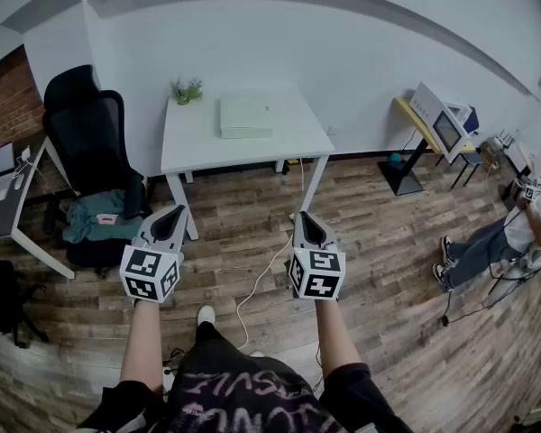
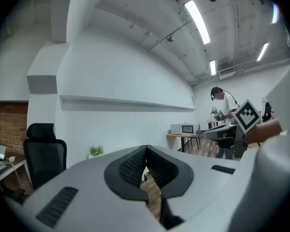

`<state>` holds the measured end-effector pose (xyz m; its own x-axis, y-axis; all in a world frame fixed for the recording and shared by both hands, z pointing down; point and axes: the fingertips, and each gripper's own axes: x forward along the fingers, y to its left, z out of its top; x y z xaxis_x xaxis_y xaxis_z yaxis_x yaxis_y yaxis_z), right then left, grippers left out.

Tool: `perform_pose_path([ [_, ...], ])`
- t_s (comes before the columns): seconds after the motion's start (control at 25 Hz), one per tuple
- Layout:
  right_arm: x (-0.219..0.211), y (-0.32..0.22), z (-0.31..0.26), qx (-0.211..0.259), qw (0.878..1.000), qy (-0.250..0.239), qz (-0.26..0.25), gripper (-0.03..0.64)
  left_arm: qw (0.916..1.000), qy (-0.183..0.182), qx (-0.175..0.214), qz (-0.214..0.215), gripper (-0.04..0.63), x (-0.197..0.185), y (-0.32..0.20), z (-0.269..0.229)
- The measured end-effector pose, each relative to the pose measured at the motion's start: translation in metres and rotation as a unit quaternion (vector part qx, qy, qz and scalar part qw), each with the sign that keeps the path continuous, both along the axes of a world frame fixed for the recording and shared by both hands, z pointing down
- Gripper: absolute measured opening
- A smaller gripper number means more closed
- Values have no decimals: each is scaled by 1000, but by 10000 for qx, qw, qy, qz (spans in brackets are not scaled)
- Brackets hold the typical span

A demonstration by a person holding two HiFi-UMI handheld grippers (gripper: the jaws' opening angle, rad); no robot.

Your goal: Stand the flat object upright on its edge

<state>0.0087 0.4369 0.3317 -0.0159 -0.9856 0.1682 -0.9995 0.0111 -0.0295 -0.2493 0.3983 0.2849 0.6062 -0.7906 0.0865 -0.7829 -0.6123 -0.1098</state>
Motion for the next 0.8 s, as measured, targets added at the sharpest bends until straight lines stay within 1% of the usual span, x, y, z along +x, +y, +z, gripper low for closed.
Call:
perform_pose_path([
  [0.08, 1, 1, 0, -8, 10000, 7, 5, 25, 9999, -92, 74, 35, 15, 3, 1, -3],
  [0.16, 3, 2, 1, -6, 10000, 13, 11, 25, 9999, -90, 106, 84, 15, 7, 2, -5],
  [0.52, 18, 4, 2, 44, 9999, -26, 108, 26, 9999, -97, 58, 21, 15, 12, 3, -1],
  [0.8, 18, -8, 8, 58, 10000, -6, 14, 28, 9998, -208, 20, 36, 15, 15, -6, 5],
])
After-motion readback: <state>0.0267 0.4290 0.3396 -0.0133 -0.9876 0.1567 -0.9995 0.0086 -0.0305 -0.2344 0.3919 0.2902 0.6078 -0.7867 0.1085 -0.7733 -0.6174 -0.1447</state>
